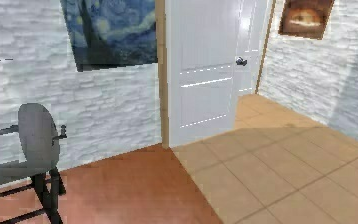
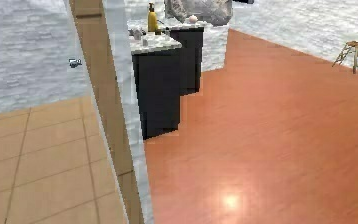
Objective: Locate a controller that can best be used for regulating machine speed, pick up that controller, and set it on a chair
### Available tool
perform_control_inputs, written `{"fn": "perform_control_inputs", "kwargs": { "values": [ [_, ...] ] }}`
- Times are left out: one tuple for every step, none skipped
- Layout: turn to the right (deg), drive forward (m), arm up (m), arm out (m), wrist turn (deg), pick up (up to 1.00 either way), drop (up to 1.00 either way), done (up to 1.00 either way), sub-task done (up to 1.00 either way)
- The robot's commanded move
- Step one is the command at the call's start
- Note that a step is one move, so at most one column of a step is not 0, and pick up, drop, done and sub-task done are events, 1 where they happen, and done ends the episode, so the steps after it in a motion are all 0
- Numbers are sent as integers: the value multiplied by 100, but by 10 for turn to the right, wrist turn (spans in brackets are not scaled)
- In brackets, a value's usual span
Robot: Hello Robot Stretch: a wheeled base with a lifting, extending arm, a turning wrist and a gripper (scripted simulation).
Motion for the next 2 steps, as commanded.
{"fn": "perform_control_inputs", "kwargs": {
  "values": [
    [150, 0, 0, 0, 0, 0, 0, 0, 0],
    [0, 85, 0, 0, 0, 0, 0, 0, 0]
  ]
}}
